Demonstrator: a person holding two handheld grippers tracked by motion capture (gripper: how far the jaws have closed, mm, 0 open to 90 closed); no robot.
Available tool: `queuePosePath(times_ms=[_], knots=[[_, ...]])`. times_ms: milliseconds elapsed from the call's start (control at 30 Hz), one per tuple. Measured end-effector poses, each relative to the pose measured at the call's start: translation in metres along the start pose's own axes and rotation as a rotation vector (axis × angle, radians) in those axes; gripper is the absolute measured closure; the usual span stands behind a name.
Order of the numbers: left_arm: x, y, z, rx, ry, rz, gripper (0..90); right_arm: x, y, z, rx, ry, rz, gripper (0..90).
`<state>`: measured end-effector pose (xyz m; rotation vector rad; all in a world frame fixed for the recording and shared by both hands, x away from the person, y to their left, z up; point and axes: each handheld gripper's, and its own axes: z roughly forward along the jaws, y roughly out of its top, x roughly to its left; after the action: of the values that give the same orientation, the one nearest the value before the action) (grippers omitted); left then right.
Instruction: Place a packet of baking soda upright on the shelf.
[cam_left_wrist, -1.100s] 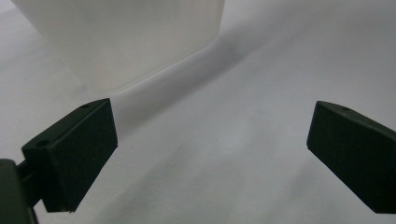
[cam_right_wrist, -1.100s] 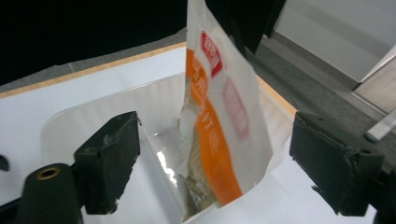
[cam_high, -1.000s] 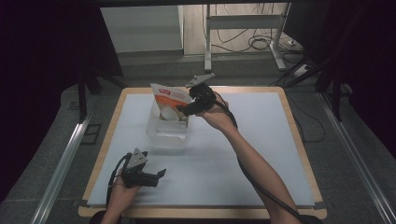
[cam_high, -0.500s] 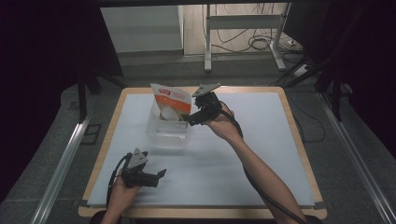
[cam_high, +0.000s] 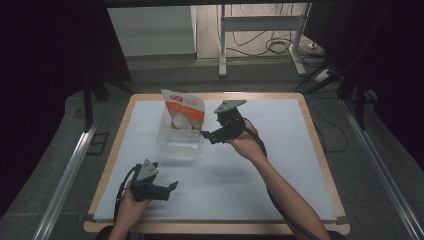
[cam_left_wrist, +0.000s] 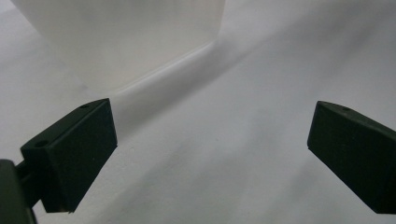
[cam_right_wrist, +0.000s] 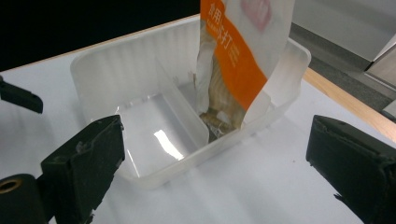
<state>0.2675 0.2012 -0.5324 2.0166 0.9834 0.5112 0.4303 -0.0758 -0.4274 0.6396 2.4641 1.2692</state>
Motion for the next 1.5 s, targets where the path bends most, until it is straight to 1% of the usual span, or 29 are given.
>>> queuePosePath(times_ms=[133, 400, 467, 533, 567, 667, 700, 767, 1000, 1100, 1200, 1300, 1400, 1433, 1500], knots=[[0.000, 0.000, 0.000, 0.000, 0.003, -0.002, 1.2, 0.000, -0.010, -0.007, -0.001, -0.003, -0.001, 4.1], [0.000, 0.000, 0.000, 0.004, 0.004, -0.003, 1.2, 0.001, -0.030, -0.021, 0.004, 0.009, 0.010, 3.1], [0.000, 0.000, 0.000, 0.004, 0.005, -0.004, 1.2, 0.002, -0.033, -0.022, 0.023, 0.010, 0.005, 2.9], [0.000, 0.000, -0.001, 0.004, 0.005, -0.004, 1.2, 0.003, -0.037, -0.026, 0.028, -0.005, -0.008, 2.9], [0.000, 0.000, -0.001, 0.003, 0.005, -0.005, 1.2, 0.004, -0.039, -0.028, 0.031, -0.004, -0.013, 2.9], [0.000, 0.000, -0.001, 0.004, 0.004, -0.004, 1.2, 0.009, -0.043, -0.037, 0.032, -0.008, -0.018, 2.9], [0.000, 0.000, -0.001, 0.003, 0.004, -0.003, 1.2, 0.009, -0.043, -0.037, 0.032, -0.008, -0.018, 2.9], [0.000, 0.000, -0.001, 0.003, 0.003, -0.003, 1.2, 0.012, -0.045, -0.043, 0.029, -0.009, -0.024, 2.9], [0.000, 0.000, -0.002, -0.003, 0.003, -0.006, 1.2, 0.022, -0.050, -0.060, 0.016, -0.004, -0.037, 2.9], [0.000, 0.000, -0.002, -0.004, 0.002, -0.007, 1.2, 0.024, -0.053, -0.065, 0.019, -0.006, -0.038, 2.9], [0.000, 0.000, -0.002, -0.004, 0.001, -0.007, 1.2, 0.025, -0.059, -0.070, 0.034, -0.020, -0.048, 2.9], [0.001, 0.000, -0.002, -0.003, 0.002, -0.005, 1.3, 0.024, -0.064, -0.076, 0.038, -0.029, -0.038, 2.9], [0.001, 0.000, -0.002, -0.002, 0.001, -0.005, 1.3, 0.022, -0.072, -0.083, 0.041, -0.040, -0.019, 2.9], [0.001, 0.000, -0.002, -0.004, 0.003, -0.008, 1.2, 0.022, -0.077, -0.088, 0.040, -0.045, -0.007, 2.8], [0.001, 0.000, -0.002, -0.003, 0.003, -0.006, 1.3, 0.022, -0.080, -0.091, 0.041, -0.048, 0.001, 2.8]])
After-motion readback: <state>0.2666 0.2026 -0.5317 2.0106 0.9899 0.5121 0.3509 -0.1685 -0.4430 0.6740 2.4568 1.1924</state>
